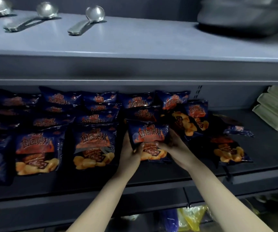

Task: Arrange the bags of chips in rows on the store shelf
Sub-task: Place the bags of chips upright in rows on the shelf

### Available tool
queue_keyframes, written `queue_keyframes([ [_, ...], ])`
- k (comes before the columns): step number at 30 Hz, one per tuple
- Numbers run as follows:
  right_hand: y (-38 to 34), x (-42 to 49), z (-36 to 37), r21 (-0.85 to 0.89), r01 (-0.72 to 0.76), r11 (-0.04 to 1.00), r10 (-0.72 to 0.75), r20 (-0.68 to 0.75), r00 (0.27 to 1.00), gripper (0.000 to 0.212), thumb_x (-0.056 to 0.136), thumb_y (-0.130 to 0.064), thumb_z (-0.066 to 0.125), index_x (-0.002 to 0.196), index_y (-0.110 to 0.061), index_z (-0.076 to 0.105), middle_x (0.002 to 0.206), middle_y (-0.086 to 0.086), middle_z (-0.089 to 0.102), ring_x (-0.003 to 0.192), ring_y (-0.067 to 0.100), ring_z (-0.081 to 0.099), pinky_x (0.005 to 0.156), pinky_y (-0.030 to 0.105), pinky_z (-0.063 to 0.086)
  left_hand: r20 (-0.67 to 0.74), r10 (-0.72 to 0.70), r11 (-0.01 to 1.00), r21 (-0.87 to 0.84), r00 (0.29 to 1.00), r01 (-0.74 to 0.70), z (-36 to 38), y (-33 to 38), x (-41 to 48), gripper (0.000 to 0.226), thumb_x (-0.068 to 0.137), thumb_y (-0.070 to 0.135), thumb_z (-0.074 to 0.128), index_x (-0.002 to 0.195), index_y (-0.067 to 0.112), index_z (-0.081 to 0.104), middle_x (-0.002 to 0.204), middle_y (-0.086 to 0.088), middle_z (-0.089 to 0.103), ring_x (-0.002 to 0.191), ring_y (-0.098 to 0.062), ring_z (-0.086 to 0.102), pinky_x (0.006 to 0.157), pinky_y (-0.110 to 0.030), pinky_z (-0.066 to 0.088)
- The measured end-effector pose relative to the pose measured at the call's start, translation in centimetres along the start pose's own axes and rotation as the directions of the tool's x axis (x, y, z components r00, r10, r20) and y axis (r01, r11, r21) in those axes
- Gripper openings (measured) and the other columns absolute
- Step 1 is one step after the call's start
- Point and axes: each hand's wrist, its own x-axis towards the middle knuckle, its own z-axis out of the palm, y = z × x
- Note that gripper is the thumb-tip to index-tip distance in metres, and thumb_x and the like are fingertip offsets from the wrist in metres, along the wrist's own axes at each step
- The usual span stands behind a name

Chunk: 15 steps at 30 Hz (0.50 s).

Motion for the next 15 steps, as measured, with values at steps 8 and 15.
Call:
queue_keyframes([
  [8, 0.3, 2.7, 0.8, -0.011, -0.013, 1.0, 0.012, -0.025, 1.0, 0.078, 0.068, -0.019, 0.071, 0.138, -0.019, 0.037, 0.13, 0.004, 0.057, 0.12, 0.018, 0.054, 0.105, 0.045, 0.041, -0.038, -0.043, 0.999, -0.021, 0.998, 0.042, 0.1, 0.4, 1.4, 0.071, 0.088, 0.011, 0.054, 0.148, 0.026, 0.018, 0.144, 0.003, 0.04, 0.131, -0.012, 0.039, 0.11, -0.043, 0.034],
  [15, 0.7, 3.7, 1.0, -0.018, -0.007, 1.0, 0.006, -0.037, 0.999, 0.078, 0.074, -0.016, 0.072, 0.141, -0.022, 0.032, 0.133, 0.002, 0.054, 0.124, 0.018, 0.05, 0.105, 0.042, 0.04, -0.03, -0.052, 0.996, -0.071, 0.998, 0.05, -0.4, 0.6, 2.5, 0.073, 0.087, 0.01, 0.059, 0.147, 0.02, 0.019, 0.137, 0.002, 0.046, 0.124, -0.012, 0.045, 0.101, -0.026, 0.04],
])
